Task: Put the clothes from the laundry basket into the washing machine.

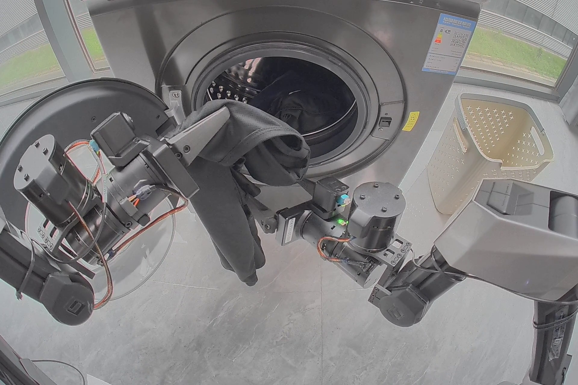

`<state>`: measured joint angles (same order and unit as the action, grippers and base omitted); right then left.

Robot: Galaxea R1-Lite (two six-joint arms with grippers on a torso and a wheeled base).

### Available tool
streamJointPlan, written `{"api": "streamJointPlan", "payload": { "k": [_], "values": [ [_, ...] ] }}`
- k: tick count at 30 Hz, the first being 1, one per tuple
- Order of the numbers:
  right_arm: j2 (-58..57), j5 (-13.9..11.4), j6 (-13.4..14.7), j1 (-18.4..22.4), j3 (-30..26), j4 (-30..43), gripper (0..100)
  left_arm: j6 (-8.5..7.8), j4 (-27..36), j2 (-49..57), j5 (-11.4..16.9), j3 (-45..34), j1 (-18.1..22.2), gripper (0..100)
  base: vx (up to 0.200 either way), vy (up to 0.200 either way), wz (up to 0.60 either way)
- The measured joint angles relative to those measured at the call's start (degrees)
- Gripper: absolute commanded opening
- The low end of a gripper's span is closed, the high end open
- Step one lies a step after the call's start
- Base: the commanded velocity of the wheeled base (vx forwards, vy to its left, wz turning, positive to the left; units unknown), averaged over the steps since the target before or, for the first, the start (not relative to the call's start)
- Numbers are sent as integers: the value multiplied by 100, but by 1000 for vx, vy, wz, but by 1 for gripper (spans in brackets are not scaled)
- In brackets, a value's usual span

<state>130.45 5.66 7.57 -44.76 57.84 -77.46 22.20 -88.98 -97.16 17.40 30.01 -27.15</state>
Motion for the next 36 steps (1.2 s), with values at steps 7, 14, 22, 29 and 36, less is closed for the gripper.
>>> {"api": "streamJointPlan", "payload": {
  "k": [7, 14, 22, 29, 36],
  "values": [
    [221, 9, -16, -18, 373, 13, 100, -4, 0, 2, 0, -15, -7, 0, 0, 0, 0],
    [413, -5, -21, -247, 718, -13, 100, -9, 0, 2, 0, -26, -11, 0, 0, 0, 0],
    [664, -55, -11, -735, 775, -112, 100, -9, 2, 2, 0, -20, 0, 0, 0, 0, 0],
    [780, -55, -2, -837, 792, -143, 100, -9, 0, 2, 1, -4, 0, 0, 0, 0, 0],
    [905, -2, 6, -656, 878, -134, 100, -9, 0, 11, 1, 0, 0, 0, 0, 0, 0]
  ]
}}
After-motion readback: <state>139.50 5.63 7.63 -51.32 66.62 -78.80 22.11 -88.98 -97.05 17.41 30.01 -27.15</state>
